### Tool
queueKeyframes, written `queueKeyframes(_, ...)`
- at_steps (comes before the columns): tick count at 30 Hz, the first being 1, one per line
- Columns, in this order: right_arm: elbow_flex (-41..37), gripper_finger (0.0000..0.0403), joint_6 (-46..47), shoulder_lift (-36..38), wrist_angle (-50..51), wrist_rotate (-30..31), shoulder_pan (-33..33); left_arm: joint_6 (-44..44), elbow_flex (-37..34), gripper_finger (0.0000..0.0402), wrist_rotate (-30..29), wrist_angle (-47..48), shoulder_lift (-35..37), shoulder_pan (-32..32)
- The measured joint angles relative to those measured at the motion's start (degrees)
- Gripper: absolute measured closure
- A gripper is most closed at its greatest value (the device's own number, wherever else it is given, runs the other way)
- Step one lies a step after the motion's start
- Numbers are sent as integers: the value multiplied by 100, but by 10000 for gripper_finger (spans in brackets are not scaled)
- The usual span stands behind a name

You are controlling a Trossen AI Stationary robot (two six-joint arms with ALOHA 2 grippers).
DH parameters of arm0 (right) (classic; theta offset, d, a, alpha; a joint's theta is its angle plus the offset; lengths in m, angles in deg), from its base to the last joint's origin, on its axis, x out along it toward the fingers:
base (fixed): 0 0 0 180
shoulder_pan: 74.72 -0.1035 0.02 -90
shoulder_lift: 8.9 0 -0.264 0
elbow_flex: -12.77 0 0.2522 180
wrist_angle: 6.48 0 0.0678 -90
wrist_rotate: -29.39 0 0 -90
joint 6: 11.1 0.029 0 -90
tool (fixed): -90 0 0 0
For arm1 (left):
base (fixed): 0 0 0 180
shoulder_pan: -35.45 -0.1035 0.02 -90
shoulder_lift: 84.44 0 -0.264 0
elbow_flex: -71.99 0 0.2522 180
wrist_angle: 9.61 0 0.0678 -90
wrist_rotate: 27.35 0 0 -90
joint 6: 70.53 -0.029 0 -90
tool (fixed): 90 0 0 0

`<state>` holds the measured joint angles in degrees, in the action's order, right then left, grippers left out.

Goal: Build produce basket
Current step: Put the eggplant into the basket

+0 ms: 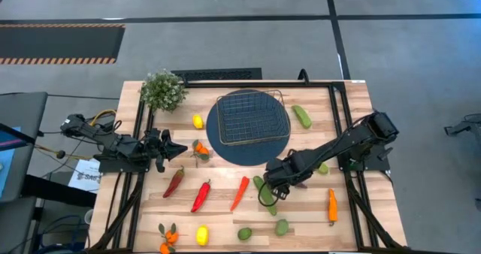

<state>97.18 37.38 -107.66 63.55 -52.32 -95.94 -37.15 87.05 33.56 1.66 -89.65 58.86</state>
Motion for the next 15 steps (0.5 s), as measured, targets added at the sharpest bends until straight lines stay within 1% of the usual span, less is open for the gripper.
queueKeyframes(8, -471, 149, 252, 2, -122, 87, 123, -14, 1, 402, 2, 1, 0, 0)
queueKeyframes(11, -600, 149, 255, 2, -332, 87, 167, -14, 1, 401, 2, 1, 0, 0)
queueKeyframes(15, -736, 149, 256, 2, -911, 98, 228, -15, 0, 401, 2, 1, 0, 0)
